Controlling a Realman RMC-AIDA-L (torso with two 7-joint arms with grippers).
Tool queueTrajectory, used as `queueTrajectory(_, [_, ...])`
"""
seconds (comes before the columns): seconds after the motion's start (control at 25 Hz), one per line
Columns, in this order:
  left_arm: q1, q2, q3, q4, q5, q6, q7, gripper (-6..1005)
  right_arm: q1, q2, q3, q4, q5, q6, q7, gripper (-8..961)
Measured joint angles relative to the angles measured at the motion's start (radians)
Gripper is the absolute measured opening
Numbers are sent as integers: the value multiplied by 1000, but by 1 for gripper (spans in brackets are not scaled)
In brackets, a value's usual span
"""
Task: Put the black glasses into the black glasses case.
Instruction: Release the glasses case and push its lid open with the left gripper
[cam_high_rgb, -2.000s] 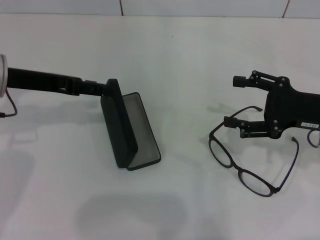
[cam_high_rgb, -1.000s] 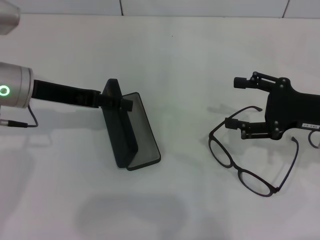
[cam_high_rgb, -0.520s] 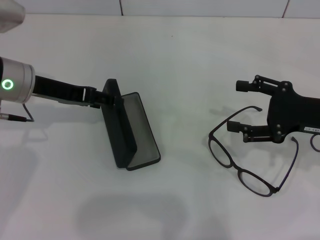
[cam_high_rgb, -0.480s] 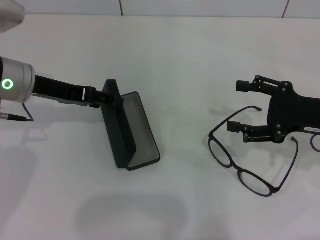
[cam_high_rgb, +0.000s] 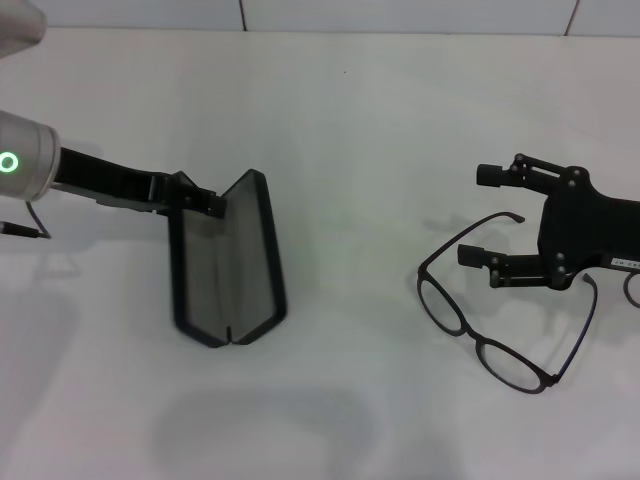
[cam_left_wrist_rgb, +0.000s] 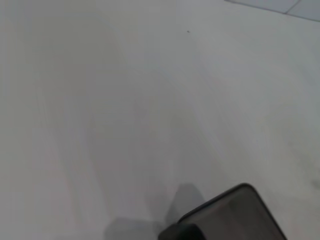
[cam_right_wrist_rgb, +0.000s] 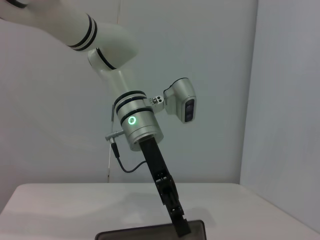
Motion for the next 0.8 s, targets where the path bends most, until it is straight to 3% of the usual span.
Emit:
queueTrajectory(0.48, [-16,3,0,-25,44,1,-3,853,1,3,0,-4,0,4,-7,890])
queueTrajectory(0.68, [-18,1,0,-21,60,-1,2,729,3,4,0,-4,0,4,-19,890])
queueTrajectory(0.8, [-20,0,0,-20,66,-3,1,730,1,5,0,-4,1,4,-30,890])
